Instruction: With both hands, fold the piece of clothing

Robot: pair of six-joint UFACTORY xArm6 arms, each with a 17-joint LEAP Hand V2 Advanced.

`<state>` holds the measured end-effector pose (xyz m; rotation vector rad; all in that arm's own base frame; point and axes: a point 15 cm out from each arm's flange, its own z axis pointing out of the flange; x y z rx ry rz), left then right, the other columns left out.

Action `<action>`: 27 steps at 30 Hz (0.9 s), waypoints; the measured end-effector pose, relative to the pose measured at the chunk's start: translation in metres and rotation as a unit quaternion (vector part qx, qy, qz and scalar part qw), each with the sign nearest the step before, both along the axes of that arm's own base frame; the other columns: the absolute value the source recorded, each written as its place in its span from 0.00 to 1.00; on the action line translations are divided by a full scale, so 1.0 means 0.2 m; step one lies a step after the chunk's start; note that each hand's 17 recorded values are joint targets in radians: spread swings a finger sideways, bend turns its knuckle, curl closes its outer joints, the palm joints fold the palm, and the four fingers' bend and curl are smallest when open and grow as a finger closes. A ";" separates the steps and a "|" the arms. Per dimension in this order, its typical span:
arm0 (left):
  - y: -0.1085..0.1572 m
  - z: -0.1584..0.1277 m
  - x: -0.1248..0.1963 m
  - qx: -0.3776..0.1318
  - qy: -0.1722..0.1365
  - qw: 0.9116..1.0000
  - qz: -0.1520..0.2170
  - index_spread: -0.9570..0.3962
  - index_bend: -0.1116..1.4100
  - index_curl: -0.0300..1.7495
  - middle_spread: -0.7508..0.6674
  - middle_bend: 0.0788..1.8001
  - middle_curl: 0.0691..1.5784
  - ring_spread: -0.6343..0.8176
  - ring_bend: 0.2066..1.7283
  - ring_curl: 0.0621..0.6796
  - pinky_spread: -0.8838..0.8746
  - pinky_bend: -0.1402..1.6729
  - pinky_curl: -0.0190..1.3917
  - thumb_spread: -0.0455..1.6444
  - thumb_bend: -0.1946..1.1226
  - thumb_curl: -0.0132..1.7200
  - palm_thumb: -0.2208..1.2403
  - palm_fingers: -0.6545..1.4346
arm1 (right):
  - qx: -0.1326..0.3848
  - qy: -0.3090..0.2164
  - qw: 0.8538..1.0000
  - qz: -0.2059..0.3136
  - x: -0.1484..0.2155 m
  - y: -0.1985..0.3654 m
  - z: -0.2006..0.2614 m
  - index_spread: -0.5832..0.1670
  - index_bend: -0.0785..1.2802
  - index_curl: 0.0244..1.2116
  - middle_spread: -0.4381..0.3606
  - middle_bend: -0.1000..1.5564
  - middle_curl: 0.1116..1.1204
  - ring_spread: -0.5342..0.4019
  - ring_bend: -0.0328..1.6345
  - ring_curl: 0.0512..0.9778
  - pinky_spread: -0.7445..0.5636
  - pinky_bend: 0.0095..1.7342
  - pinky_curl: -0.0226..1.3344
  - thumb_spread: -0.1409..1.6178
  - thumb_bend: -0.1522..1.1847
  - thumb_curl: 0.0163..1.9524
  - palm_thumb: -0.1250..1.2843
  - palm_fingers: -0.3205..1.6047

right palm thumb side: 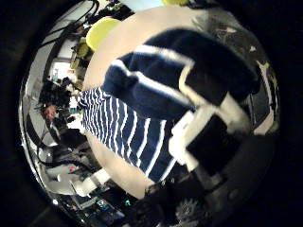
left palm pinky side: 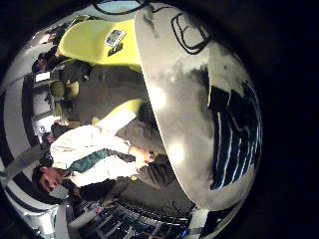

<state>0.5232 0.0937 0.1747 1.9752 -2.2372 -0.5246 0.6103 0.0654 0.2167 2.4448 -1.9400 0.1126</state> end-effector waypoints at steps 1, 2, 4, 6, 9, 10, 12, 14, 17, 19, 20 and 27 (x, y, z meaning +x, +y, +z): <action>0.00 0.00 0.01 -0.002 -0.003 1.000 0.002 0.42 0.15 0.59 0.41 0.10 0.46 0.28 0.55 0.68 0.26 0.51 0.56 0.66 0.11 0.21 0.36 0.30 | 0.001 -0.002 1.000 -0.001 0.00 -0.01 0.01 0.23 0.33 0.63 0.24 0.58 0.57 0.30 0.84 0.72 0.36 0.67 0.68 0.79 0.10 0.26 0.64 0.23; 0.01 0.01 0.01 -0.005 -0.007 1.000 0.005 0.46 0.15 0.57 0.45 0.08 0.44 0.31 0.54 0.65 0.29 0.49 0.55 0.66 0.11 0.21 0.35 0.29 | 0.001 -0.002 1.000 -0.001 0.00 0.00 0.01 0.22 0.33 0.59 0.30 0.54 0.54 0.32 0.80 0.69 0.40 0.62 0.66 0.78 0.09 0.26 0.62 0.18; 0.04 0.02 0.01 -0.011 -0.012 1.000 0.015 0.52 0.15 0.53 0.52 0.08 0.41 0.36 0.50 0.61 0.35 0.45 0.54 0.65 0.12 0.20 0.33 0.28 | 0.001 -0.002 1.000 0.001 -0.01 0.01 0.03 0.21 0.31 0.54 0.36 0.48 0.48 0.38 0.71 0.62 0.50 0.59 0.63 0.77 0.08 0.25 0.59 0.13; 0.06 0.04 0.01 -0.018 -0.018 0.999 0.022 0.57 0.16 0.49 0.57 0.07 0.38 0.41 0.47 0.58 0.41 0.42 0.52 0.65 0.12 0.20 0.32 0.27 | 0.001 -0.001 1.000 0.001 -0.02 0.01 0.05 0.21 0.29 0.50 0.36 0.41 0.42 0.46 0.65 0.56 0.61 0.55 0.60 0.75 0.08 0.24 0.56 0.12; 0.04 0.09 0.01 -0.026 -0.027 0.999 0.023 0.63 0.16 0.43 0.62 0.06 0.35 0.46 0.44 0.53 0.47 0.39 0.49 0.64 0.12 0.19 0.30 0.29 | 0.003 -0.014 1.000 0.002 -0.02 0.00 0.16 0.21 0.28 0.46 0.36 0.38 0.38 0.54 0.58 0.49 0.72 0.49 0.55 0.74 0.09 0.23 0.52 0.14; 0.03 0.11 0.01 -0.029 -0.030 0.999 0.023 0.64 0.16 0.42 0.64 0.06 0.33 0.48 0.42 0.52 0.50 0.38 0.48 0.64 0.12 0.19 0.30 0.28 | 0.005 -0.022 1.000 0.001 -0.02 -0.01 0.21 0.22 0.27 0.45 0.36 0.37 0.37 0.56 0.56 0.48 0.75 0.47 0.53 0.74 0.09 0.23 0.51 0.15; 0.01 0.15 0.00 -0.035 -0.035 0.998 0.023 0.67 0.17 0.39 0.66 0.06 0.32 0.51 0.41 0.50 0.53 0.37 0.47 0.64 0.12 0.18 0.29 0.29 | 0.006 -0.033 0.999 0.002 -0.05 -0.01 0.32 0.22 0.25 0.42 0.39 0.36 0.35 0.58 0.54 0.45 0.80 0.44 0.50 0.74 0.09 0.22 0.50 0.16; 0.00 0.20 -0.03 -0.041 -0.038 0.998 0.023 0.68 0.17 0.36 0.67 0.06 0.30 0.53 0.40 0.48 0.56 0.36 0.45 0.64 0.13 0.18 0.29 0.30 | 0.004 -0.019 1.000 0.003 -0.11 -0.01 0.36 0.23 0.24 0.40 0.41 0.35 0.34 0.60 0.52 0.42 0.84 0.42 0.48 0.74 0.09 0.22 0.49 0.18; -0.03 0.24 -0.11 -0.052 -0.036 0.998 0.020 0.69 0.17 0.33 0.68 0.06 0.27 0.55 0.39 0.45 0.59 0.35 0.43 0.64 0.13 0.18 0.28 0.30 | -0.002 0.029 1.000 0.005 -0.28 -0.02 0.40 0.23 0.22 0.38 0.44 0.34 0.32 0.61 0.50 0.39 0.87 0.37 0.44 0.75 0.10 0.21 0.48 0.20; -0.07 0.24 -0.17 -0.063 -0.031 0.997 0.020 0.70 0.18 0.32 0.69 0.06 0.26 0.57 0.38 0.44 0.61 0.34 0.42 0.64 0.13 0.18 0.28 0.31 | -0.006 0.055 0.998 0.007 -0.40 -0.03 0.45 0.23 0.21 0.37 0.44 0.34 0.31 0.62 0.49 0.38 0.88 0.36 0.43 0.76 0.10 0.20 0.47 0.20; -0.10 0.24 -0.19 -0.069 -0.029 0.997 0.020 0.70 0.18 0.31 0.69 0.06 0.25 0.57 0.38 0.43 0.61 0.34 0.41 0.64 0.13 0.18 0.28 0.31 | -0.007 0.066 0.998 0.012 -0.45 -0.03 0.48 0.23 0.19 0.36 0.42 0.33 0.30 0.62 0.49 0.38 0.89 0.35 0.41 0.77 0.10 0.19 0.46 0.21; -0.25 0.26 -0.28 -0.094 -0.029 0.995 0.011 0.70 0.18 0.27 0.69 0.06 0.22 0.58 0.36 0.40 0.63 0.33 0.38 0.64 0.13 0.18 0.28 0.32 | 0.008 0.074 0.997 0.037 -0.64 0.06 0.62 0.20 0.17 0.30 0.41 0.32 0.29 0.62 0.47 0.34 0.91 0.33 0.37 0.81 0.10 0.17 0.45 0.23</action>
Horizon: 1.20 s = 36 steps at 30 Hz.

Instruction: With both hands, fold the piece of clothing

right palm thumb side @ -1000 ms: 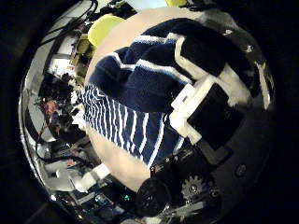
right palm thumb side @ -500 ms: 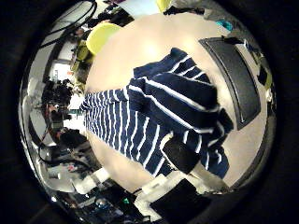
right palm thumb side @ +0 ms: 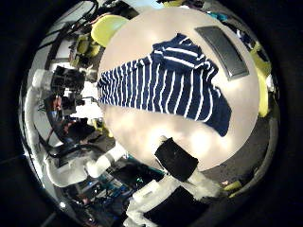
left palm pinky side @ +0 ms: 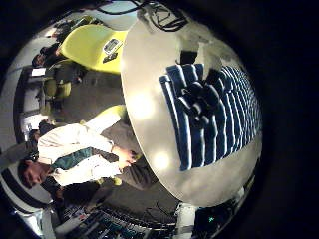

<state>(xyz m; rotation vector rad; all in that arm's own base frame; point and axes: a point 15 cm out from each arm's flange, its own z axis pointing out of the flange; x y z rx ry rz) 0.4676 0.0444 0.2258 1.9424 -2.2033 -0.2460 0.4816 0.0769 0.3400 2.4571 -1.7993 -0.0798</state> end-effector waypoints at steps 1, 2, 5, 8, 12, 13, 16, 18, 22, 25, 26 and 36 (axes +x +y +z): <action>-0.02 0.01 -0.01 -0.002 0.000 1.000 -0.002 0.71 0.18 0.27 0.69 0.06 0.22 0.58 0.36 0.40 0.63 0.33 0.37 0.64 0.13 0.18 0.28 0.32 | 0.002 -0.006 1.000 0.001 -0.01 0.01 0.03 0.20 0.16 0.29 0.40 0.32 0.28 0.62 0.47 0.34 0.91 0.33 0.36 0.82 0.10 0.17 0.45 0.23; -0.03 0.02 -0.02 -0.004 0.000 1.000 -0.003 0.71 0.18 0.26 0.69 0.06 0.22 0.59 0.36 0.39 0.63 0.32 0.37 0.64 0.13 0.18 0.28 0.33 | 0.003 -0.011 1.000 0.002 -0.01 0.01 0.06 0.20 0.16 0.28 0.39 0.32 0.28 0.61 0.47 0.34 0.91 0.33 0.36 0.82 0.10 0.17 0.45 0.24; -0.06 0.06 -0.09 -0.004 -0.001 1.000 -0.007 0.71 0.18 0.25 0.69 0.06 0.21 0.59 0.36 0.38 0.63 0.32 0.36 0.65 0.13 0.18 0.29 0.33 | 0.002 -0.019 1.000 -0.005 -0.06 -0.03 0.16 0.21 0.16 0.26 0.35 0.33 0.28 0.60 0.48 0.33 0.91 0.33 0.35 0.83 0.10 0.16 0.45 0.25; -0.06 0.09 -0.18 -0.002 0.001 1.000 -0.009 0.71 0.19 0.25 0.69 0.06 0.20 0.59 0.35 0.37 0.64 0.32 0.35 0.65 0.13 0.18 0.29 0.34 | -0.004 0.006 0.999 -0.052 -0.14 -0.26 0.18 0.21 0.17 0.24 0.33 0.33 0.28 0.60 0.48 0.33 0.91 0.33 0.35 0.83 0.10 0.15 0.44 0.25; -0.05 0.11 -0.34 0.005 0.014 1.000 -0.016 0.71 0.19 0.24 0.69 0.06 0.19 0.60 0.35 0.36 0.64 0.32 0.34 0.65 0.13 0.18 0.29 0.34 | -0.008 0.074 0.992 -0.106 -0.38 -0.55 0.11 0.21 0.17 0.24 0.36 0.32 0.27 0.61 0.46 0.31 0.91 0.32 0.33 0.83 0.10 0.15 0.42 0.24; -0.05 0.11 -0.37 0.005 0.017 1.000 -0.016 0.71 0.19 0.24 0.69 0.06 0.19 0.60 0.35 0.36 0.64 0.32 0.33 0.65 0.13 0.18 0.29 0.34 | -0.007 0.091 0.990 -0.108 -0.46 -0.57 0.07 0.21 0.17 0.23 0.37 0.32 0.27 0.62 0.45 0.31 0.91 0.32 0.33 0.83 0.10 0.15 0.41 0.24; -0.05 0.12 -0.46 0.007 0.020 1.000 -0.019 0.70 0.19 0.24 0.70 0.05 0.18 0.60 0.35 0.35 0.64 0.32 0.33 0.65 0.13 0.18 0.29 0.35 | -0.006 0.127 0.986 -0.105 -0.68 -0.57 -0.04 0.20 0.17 0.23 0.37 0.32 0.27 0.63 0.45 0.29 0.92 0.32 0.32 0.83 0.10 0.14 0.40 0.24; -0.06 0.14 -0.51 0.007 0.021 1.000 -0.020 0.70 0.19 0.24 0.70 0.06 0.18 0.60 0.35 0.35 0.64 0.32 0.33 0.65 0.13 0.17 0.29 0.35 | -0.006 0.141 0.986 -0.087 -0.81 -0.49 -0.11 0.20 0.17 0.22 0.37 0.32 0.27 0.63 0.44 0.29 0.92 0.32 0.31 0.83 0.10 0.14 0.40 0.25; -0.14 0.21 -0.56 0.005 0.015 1.000 -0.024 0.70 0.19 0.23 0.69 0.06 0.17 0.59 0.35 0.34 0.63 0.32 0.32 0.65 0.13 0.17 0.29 0.36 | -0.008 0.108 0.994 -0.021 -0.92 -0.29 -0.13 0.21 0.17 0.22 0.35 0.32 0.26 0.64 0.45 0.28 0.92 0.32 0.30 0.84 0.11 0.14 0.40 0.25; -0.21 0.23 -0.61 0.009 0.025 1.000 -0.011 0.70 0.19 0.23 0.69 0.06 0.17 0.59 0.35 0.34 0.63 0.32 0.31 0.65 0.13 0.17 0.29 0.36 | -0.007 0.101 0.995 -0.012 -0.91 -0.27 -0.12 0.21 0.17 0.21 0.35 0.31 0.26 0.64 0.45 0.28 0.92 0.31 0.29 0.84 0.11 0.14 0.40 0.26; -0.22 0.24 -0.63 0.010 0.026 1.000 -0.008 0.70 0.19 0.23 0.69 0.06 0.17 0.59 0.35 0.33 0.63 0.32 0.31 0.65 0.13 0.17 0.29 0.36 | -0.007 0.102 0.995 -0.010 -0.92 -0.26 -0.12 0.21 0.17 0.21 0.34 0.31 0.26 0.64 0.45 0.28 0.92 0.31 0.29 0.84 0.10 0.14 0.40 0.26; -0.22 0.31 -0.81 0.017 0.004 1.000 0.000 0.70 0.18 0.22 0.67 0.07 0.17 0.58 0.34 0.32 0.63 0.32 0.30 0.65 0.13 0.17 0.30 0.38 | -0.007 0.080 0.996 0.038 -0.88 -0.16 -0.05 0.20 0.17 0.21 0.34 0.30 0.25 0.64 0.44 0.26 0.92 0.31 0.27 0.84 0.10 0.13 0.40 0.27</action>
